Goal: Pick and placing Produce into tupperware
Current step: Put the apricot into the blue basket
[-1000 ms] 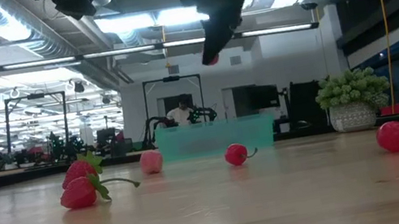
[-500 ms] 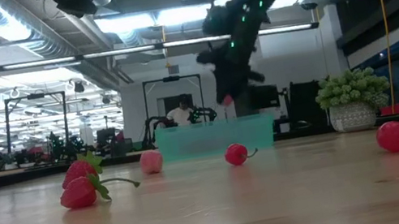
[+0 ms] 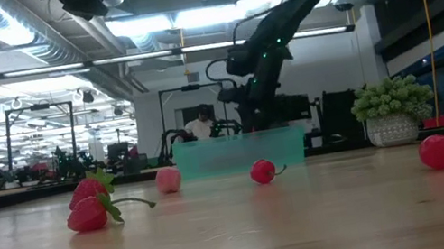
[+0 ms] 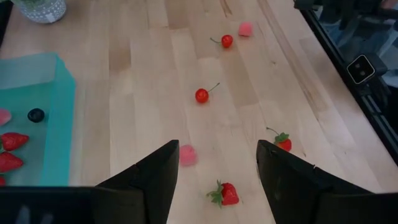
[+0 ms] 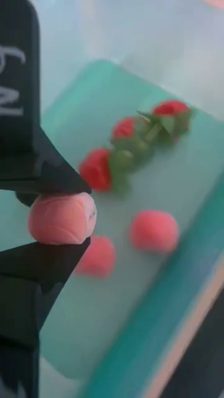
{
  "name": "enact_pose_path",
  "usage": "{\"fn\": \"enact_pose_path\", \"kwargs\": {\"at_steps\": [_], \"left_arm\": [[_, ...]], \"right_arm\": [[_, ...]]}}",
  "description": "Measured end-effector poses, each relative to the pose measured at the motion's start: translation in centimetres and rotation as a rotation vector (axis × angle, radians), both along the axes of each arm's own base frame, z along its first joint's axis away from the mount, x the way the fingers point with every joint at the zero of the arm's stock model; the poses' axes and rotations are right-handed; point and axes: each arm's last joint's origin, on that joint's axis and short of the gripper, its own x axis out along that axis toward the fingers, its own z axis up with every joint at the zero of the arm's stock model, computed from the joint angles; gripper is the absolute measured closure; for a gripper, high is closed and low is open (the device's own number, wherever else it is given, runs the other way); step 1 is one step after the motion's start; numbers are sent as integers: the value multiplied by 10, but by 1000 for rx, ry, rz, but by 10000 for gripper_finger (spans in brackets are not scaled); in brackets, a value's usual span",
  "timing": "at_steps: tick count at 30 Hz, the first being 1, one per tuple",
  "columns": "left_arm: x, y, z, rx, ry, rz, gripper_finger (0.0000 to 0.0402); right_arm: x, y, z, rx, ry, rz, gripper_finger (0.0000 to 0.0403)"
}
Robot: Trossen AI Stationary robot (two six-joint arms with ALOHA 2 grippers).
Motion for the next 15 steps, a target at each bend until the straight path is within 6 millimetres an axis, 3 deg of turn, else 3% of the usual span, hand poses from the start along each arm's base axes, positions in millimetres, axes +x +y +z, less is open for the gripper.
{"fn": "enact_pose_path", "kwargs": {"at_steps": [11,15], "left_arm": [[0,0,0,-1,2,1,194],[0,0,0,-1,2,1,194]], "right_arm": [[9,-13,-15,55,17,5,296],[11,-13,-14,37,2,29,277]]}}
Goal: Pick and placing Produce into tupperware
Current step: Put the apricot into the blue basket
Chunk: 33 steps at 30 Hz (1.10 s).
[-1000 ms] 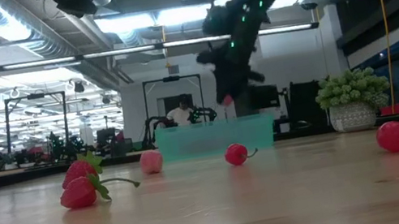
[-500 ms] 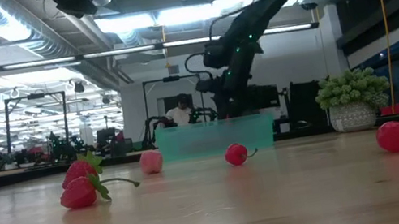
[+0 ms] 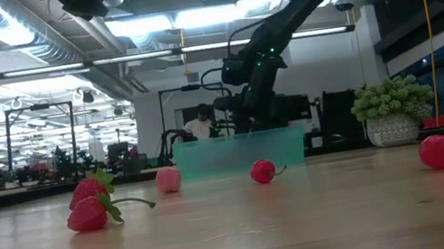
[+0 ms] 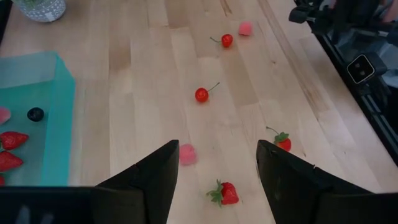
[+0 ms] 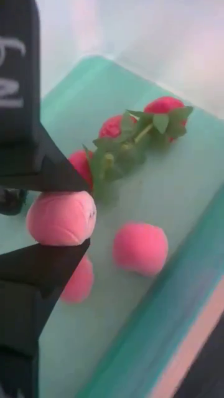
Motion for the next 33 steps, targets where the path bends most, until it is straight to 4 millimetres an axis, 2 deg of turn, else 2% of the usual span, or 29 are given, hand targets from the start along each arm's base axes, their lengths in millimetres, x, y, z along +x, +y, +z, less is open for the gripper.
{"fn": "enact_pose_path", "kwargs": {"at_steps": [6,11,14,18,23,26,30,33], "left_arm": [[0,0,0,0,0,0,194],[0,0,0,0,0,0,194],[0,0,0,0,0,0,194],[0,0,0,0,0,0,194],[0,0,0,0,0,0,194],[0,0,0,0,0,0,194],[0,0,0,0,0,0,194],[0,0,0,0,0,0,194]], "right_arm": [[0,-1,0,-2,-1,-1,217],[0,0,5,31,-4,-34,190],[3,1,17,78,-26,-49,188],[8,7,44,86,-16,-28,194],[16,28,82,63,10,88,205],[18,47,99,35,87,187,211],[15,73,113,3,240,272,218],[15,92,122,23,287,316,220]]}}
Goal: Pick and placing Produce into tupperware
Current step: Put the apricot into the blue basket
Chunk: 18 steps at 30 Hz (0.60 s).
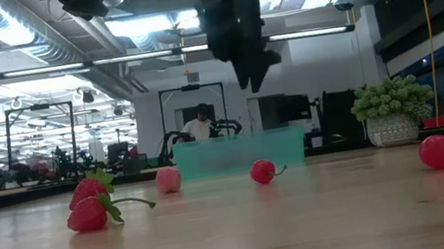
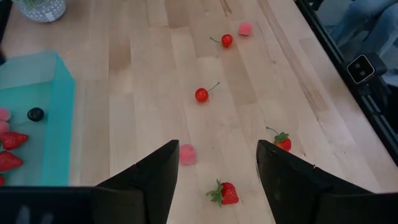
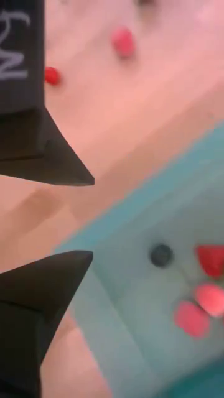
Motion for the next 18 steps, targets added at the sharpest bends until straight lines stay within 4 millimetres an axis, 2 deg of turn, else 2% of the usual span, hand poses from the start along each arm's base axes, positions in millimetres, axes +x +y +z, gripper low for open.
{"fn": "enact_pose_path", "kwargs": {"at_steps": [3,7,13,18], "left_arm": [[0,0,0,0,0,0,194],[0,0,0,-21,4,19,194],[0,0,0,-23,3,21,194],[0,0,0,-23,2,21,194]], "right_arm": [[-1,21,11,4,18,44,220],[-6,56,38,-33,-37,131,220],[-31,112,84,-146,-143,199,221],[-54,149,92,-209,-223,203,221]]}}
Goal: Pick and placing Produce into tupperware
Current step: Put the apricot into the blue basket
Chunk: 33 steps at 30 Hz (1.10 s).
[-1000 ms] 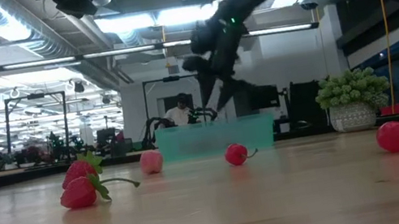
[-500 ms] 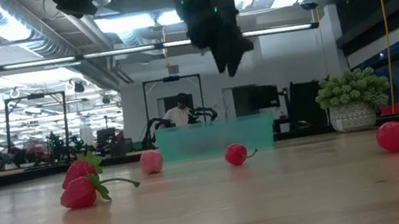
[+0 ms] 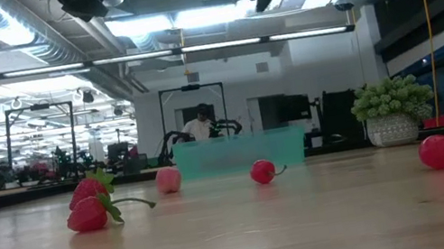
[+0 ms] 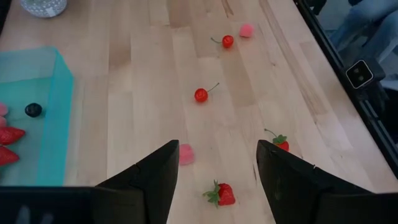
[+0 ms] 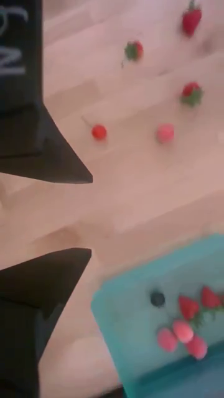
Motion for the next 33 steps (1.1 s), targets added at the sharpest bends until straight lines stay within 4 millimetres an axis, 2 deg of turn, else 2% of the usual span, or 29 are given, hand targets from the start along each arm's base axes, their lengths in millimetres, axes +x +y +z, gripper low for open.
{"fn": "enact_pose_path", "kwargs": {"at_steps": [4,9,12,16,21,25,31,33], "left_arm": [[0,0,0,0,0,0,194],[0,0,0,0,0,0,194],[0,0,0,0,0,0,194],[0,0,0,0,-1,0,194],[0,0,1,0,-7,0,194],[0,0,1,1,-9,0,194],[0,0,1,0,-8,0,194],[0,0,1,1,-8,0,194]], "right_arm": [[-20,28,-11,20,-49,5,221],[-39,57,-34,44,-115,-8,221],[-43,74,-50,79,-154,-9,221],[-39,90,-71,90,-187,39,221],[-36,101,-95,92,-174,73,221],[-36,102,-106,136,-192,17,221],[-30,103,-110,157,-274,12,221],[-30,105,-110,222,-265,11,221]]}}
